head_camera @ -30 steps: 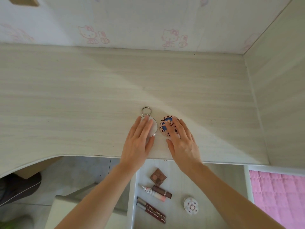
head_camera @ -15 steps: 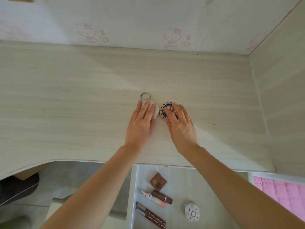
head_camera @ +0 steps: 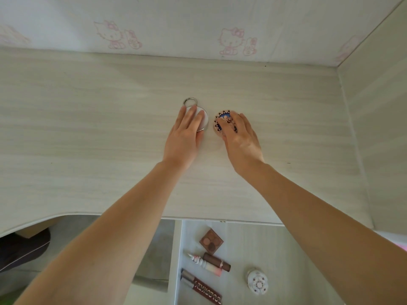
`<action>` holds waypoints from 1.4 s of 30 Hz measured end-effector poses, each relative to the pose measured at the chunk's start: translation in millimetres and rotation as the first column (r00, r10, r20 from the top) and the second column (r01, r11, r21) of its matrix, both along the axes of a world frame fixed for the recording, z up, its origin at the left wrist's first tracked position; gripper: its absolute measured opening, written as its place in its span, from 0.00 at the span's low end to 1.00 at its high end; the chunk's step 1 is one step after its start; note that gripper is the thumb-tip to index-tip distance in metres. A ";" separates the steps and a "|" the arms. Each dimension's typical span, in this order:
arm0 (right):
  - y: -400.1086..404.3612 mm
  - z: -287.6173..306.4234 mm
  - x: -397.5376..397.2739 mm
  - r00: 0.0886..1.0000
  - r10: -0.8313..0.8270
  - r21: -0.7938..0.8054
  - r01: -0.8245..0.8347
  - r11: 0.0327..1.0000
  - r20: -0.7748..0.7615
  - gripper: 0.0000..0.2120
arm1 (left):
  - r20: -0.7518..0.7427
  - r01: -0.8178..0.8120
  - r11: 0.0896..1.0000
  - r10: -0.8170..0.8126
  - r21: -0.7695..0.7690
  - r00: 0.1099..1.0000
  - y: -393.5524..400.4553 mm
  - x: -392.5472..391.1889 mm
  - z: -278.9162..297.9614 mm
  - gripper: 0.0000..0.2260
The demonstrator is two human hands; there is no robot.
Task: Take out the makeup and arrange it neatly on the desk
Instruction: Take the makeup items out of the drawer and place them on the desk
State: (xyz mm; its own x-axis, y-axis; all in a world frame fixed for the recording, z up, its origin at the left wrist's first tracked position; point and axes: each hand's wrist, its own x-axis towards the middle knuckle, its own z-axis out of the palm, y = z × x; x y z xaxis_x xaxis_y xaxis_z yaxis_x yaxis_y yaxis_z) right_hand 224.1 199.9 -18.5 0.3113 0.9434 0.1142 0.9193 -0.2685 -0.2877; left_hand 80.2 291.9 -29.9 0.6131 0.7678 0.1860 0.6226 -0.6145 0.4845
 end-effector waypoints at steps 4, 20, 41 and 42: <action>3.7 -1.1 -2.7 1.000 -0.028 -0.008 0.028 1.000 -0.003 0.30 | -0.016 -0.025 0.999 0.024 -0.038 1.000 3.2 2.7 2.0 0.20; -93.0 13.1 -18.4 0.993 0.013 -0.090 -0.024 0.996 -0.115 0.30 | -0.005 0.071 0.997 -0.071 0.013 0.997 -78.1 -48.6 6.7 0.29; -309.4 -20.4 -81.2 0.943 -0.012 -0.113 -0.028 0.993 -0.333 0.21 | -0.152 0.015 0.969 -0.054 -0.246 0.987 -287.0 -129.5 -34.0 0.16; -315.4 -27.6 -82.5 0.938 -0.032 -0.147 -0.020 0.989 -0.344 0.21 | -0.192 0.003 0.968 -0.053 -0.253 0.980 -287.4 -130.0 -39.0 0.17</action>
State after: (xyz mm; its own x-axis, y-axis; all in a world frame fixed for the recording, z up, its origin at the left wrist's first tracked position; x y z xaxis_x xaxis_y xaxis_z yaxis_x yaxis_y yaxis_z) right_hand 141.5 -115.5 -46.2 0.3127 0.9395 -0.1401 0.7687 -0.3369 -0.5437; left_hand -49.8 4.5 -68.9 0.6400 0.7564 -0.1354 0.7050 -0.5078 0.4952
